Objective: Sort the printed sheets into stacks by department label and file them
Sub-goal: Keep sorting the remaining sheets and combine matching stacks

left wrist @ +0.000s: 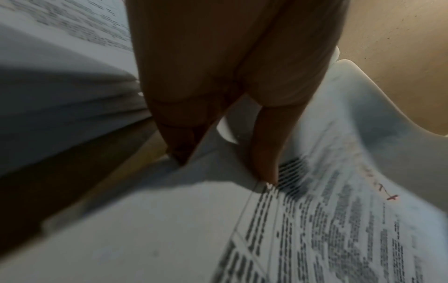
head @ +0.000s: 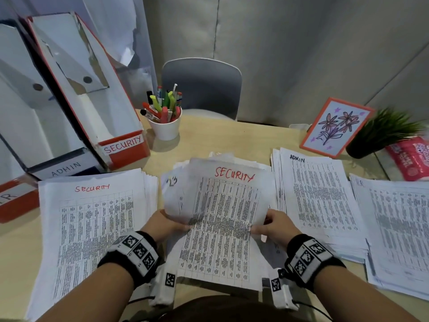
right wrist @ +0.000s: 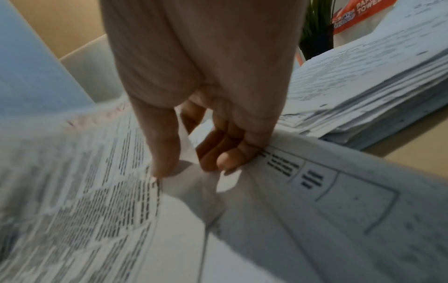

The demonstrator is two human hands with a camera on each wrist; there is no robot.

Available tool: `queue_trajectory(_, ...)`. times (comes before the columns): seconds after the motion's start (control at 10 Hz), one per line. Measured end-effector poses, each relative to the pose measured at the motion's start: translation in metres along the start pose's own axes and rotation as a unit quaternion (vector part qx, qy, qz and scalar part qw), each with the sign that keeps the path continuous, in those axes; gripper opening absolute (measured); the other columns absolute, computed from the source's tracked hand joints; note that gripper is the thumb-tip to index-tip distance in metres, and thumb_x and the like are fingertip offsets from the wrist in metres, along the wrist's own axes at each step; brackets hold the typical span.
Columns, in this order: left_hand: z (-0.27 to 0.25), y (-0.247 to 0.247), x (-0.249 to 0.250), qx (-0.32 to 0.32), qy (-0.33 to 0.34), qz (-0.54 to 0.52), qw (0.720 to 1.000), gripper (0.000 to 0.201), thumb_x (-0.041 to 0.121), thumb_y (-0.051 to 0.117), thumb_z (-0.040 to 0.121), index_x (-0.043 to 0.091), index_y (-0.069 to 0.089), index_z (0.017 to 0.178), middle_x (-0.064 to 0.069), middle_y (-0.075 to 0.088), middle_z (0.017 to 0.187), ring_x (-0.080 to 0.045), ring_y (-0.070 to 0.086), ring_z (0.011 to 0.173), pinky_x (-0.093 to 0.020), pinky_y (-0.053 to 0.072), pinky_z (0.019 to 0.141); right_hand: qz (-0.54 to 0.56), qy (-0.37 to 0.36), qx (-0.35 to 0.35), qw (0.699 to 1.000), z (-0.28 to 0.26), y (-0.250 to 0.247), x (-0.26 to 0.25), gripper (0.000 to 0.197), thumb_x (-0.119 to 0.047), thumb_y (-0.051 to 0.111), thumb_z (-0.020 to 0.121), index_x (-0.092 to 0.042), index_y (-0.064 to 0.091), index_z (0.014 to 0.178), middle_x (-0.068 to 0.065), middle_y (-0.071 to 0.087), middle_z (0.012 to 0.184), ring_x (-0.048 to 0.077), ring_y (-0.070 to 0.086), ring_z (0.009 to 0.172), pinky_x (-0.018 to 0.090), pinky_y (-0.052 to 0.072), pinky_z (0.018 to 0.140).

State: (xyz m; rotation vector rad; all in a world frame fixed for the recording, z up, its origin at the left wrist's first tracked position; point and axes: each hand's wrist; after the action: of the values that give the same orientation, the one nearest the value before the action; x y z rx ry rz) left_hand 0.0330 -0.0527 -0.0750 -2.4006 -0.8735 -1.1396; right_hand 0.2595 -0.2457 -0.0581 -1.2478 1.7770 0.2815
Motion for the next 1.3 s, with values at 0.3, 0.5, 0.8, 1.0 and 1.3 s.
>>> queue_trajectory(0.3,0.004,0.012,0.009,-0.116,-0.010,-0.067,0.991,0.029,-0.020,0.053,0.071,-0.005,0.074,0.086,-0.024,0.070,0.101,-0.030,0.072,0.081,-0.026,0.057,0.059,0.058,-0.024,-0.019,0.998,-0.006,-0.002,-0.008,0.033,0.008,0.057,0.086,-0.019,0.069,0.072,-0.016,0.067,0.062,-0.006,0.061,0.058,0.008,0.046,0.051)
queue_trajectory(0.5,0.005,0.011,0.016,-0.071,-0.025,-0.048,0.996,0.050,-0.015,0.067,0.073,0.031,0.074,0.056,0.013,0.071,0.069,0.002,0.066,0.070,-0.006,0.048,0.060,0.105,-0.066,-0.088,0.988,-0.012,-0.012,-0.001,0.015,-0.017,0.072,0.053,-0.007,0.073,0.065,-0.001,0.074,0.093,0.010,0.068,0.088,0.016,0.051,0.069)
queue_trajectory(0.8,0.000,0.000,0.004,-0.013,0.018,0.010,1.000,0.029,-0.008,0.057,0.088,0.001,0.062,0.115,-0.006,0.070,0.099,-0.014,0.069,0.080,-0.016,0.055,0.064,0.171,-0.039,-0.073,0.982,-0.009,-0.015,0.001,0.010,0.015,0.062,0.066,0.005,0.065,0.062,0.013,0.070,0.092,0.021,0.068,0.087,0.020,0.053,0.064)
queue_trajectory(1.0,-0.007,-0.008,0.008,-0.022,0.057,0.169,0.984,0.050,0.002,0.077,0.073,0.018,0.065,0.119,0.003,0.068,0.112,-0.012,0.064,0.101,-0.020,0.050,0.082,0.096,-0.046,0.035,0.994,-0.008,-0.013,0.005,0.015,-0.006,0.078,0.068,-0.004,0.069,0.079,0.015,0.071,0.081,0.031,0.065,0.078,0.048,0.053,0.078)
queue_trajectory(1.3,-0.012,0.005,0.013,0.082,0.055,0.083,0.992,0.028,0.029,0.065,0.089,0.001,0.068,0.085,-0.012,0.072,0.079,-0.029,0.067,0.074,-0.038,0.054,0.070,0.041,-0.004,0.098,0.994,-0.004,-0.001,0.002,0.038,-0.020,0.059,0.092,-0.015,0.046,0.127,0.010,0.055,0.122,0.021,0.057,0.104,0.028,0.047,0.079)
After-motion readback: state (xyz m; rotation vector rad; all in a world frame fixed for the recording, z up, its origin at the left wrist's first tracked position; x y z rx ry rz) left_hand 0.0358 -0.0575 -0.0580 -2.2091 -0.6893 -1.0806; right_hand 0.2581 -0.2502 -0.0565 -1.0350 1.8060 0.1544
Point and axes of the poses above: each hand's wrist, its own z-axis towards the middle knuckle, its own y-axis out of the palm, x = y × z
